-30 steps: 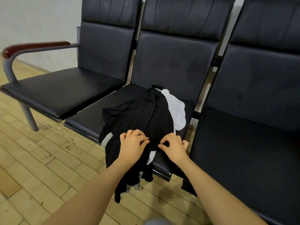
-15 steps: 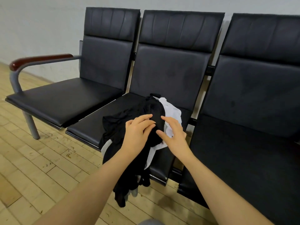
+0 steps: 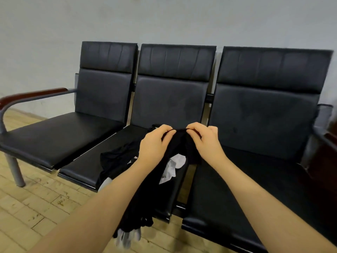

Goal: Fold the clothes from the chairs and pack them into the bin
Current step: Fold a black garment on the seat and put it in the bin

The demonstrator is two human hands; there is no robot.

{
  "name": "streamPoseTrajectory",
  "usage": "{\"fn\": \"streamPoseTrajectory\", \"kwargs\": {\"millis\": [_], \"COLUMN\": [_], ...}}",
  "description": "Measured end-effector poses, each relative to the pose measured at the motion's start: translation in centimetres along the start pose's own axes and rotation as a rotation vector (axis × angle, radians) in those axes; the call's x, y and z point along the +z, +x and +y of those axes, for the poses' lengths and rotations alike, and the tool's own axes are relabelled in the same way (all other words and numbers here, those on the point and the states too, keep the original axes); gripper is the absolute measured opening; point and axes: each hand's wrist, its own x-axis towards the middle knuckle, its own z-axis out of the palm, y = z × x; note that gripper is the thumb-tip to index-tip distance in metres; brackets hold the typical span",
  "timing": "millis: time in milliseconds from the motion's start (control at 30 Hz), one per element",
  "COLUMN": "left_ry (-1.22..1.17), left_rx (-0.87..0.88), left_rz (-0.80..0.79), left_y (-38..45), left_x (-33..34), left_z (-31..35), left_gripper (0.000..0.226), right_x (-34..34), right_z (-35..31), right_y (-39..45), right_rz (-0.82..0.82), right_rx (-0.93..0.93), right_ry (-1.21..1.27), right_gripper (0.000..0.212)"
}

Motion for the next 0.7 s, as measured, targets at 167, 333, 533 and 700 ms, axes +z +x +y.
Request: {"fn": "streamPoseTrajectory", "kwargs": {"millis": [167,333,533,700], "left_ry": [-0.096,-0.194,-0.288,-0.307], "left_rx": [0.132,0.125,0.051,0.012], "left_rz": [-0.096,-0.257,-0.389,-0.497], "left_y": [1.2,-1.9,-7.3,-11.0], "left_x": [2.7,7.3,12.7,15.2], "left_z": [5.1,8.8,11.2,11.4], "left_gripper": [0.017,0.018,0.023,0.023], "right_x": [-6.9,-13.1,-17.0,-18.9], "right_z": [1.3,3.5,6.9,8.6], "right_y": [-1.6,-6.2,-13.6,-18.0], "right_rz": [0.107,0.153,0.127,0.19], "right_rx": [0.02,0.124,0.309,0.447], "right_ry": [0.074,-0.021,-0.094,-0.177], "right_gripper": [0.013,0.014,0.015,0.013]}}
